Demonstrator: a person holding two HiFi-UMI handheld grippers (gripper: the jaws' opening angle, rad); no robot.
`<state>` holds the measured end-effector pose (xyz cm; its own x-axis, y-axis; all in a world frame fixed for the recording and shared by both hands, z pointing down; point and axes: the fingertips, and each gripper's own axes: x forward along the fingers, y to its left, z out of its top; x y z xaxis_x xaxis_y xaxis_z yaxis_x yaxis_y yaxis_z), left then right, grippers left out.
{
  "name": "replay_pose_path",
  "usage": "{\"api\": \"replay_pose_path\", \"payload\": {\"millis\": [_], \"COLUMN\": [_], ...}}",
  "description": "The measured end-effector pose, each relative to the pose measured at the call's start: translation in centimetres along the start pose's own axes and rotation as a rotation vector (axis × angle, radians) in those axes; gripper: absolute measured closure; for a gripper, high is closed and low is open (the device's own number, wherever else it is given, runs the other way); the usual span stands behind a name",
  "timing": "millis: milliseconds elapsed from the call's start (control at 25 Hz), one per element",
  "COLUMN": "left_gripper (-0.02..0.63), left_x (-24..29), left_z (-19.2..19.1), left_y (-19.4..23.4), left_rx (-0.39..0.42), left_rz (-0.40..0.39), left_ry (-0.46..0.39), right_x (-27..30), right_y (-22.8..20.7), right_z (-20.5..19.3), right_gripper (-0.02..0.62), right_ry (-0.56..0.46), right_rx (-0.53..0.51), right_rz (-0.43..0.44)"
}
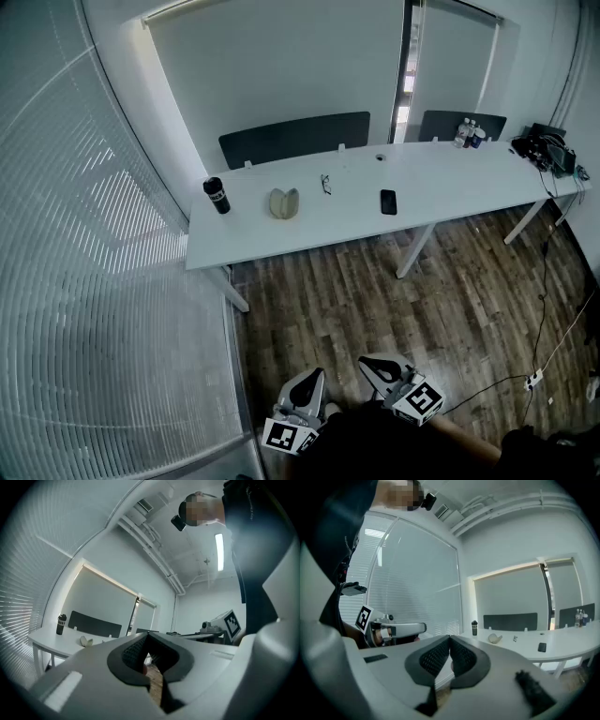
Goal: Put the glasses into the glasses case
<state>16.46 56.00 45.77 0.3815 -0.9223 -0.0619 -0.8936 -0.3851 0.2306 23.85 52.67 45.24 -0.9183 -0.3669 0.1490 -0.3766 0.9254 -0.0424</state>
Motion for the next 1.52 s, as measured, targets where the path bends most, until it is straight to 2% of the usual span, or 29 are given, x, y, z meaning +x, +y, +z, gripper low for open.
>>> {"api": "replay_pose_path", "payload": {"millis": [240, 480, 720, 920, 1120, 1240, 1520], "left_gripper": [0.599, 0.598, 0.598, 0.598, 0.598, 0.598, 0.598], "left_x": [-0.4, -0.2, 0.4, 2.9, 6.4, 9.2, 16.0], "left_z": [0.4, 0.4, -1.1, -1.9, -1.2, -0.9, -0.3], "left_y": [1.8, 2.2, 3.9, 4.8, 5.0, 5.5, 5.8], "left_rx": [-0.008, 0.006, -0.007, 0.008, 0.040, 0.076, 0.106], "left_rz": [0.016, -0.012, 0.008, 0.018, 0.030, 0.031, 0.035], "left_ry": [-0.005, 0.015, 0.043, 0.073, 0.084, 0.107, 0.130], "right_x": [1.7, 2.7, 3.3, 3.6, 4.0, 4.8, 4.7], "right_y": [0.6, 0.9, -0.6, -3.6, -7.5, -10.2, -17.2], "right_z": [0.0, 0.1, -0.5, -1.1, -0.7, -0.3, -0.2], "right_gripper": [0.588, 0.588, 0.589, 0.588, 0.589, 0.589, 0.589], "right_ry": [0.035, 0.063, 0.069, 0.050, 0.019, 0.009, -0.004], "right_rx": [-0.004, -0.027, -0.010, 0.013, 0.040, 0.031, 0.045], "right_rz": [-0.002, -0.022, -0.048, -0.057, -0.064, -0.050, -0.060]}}
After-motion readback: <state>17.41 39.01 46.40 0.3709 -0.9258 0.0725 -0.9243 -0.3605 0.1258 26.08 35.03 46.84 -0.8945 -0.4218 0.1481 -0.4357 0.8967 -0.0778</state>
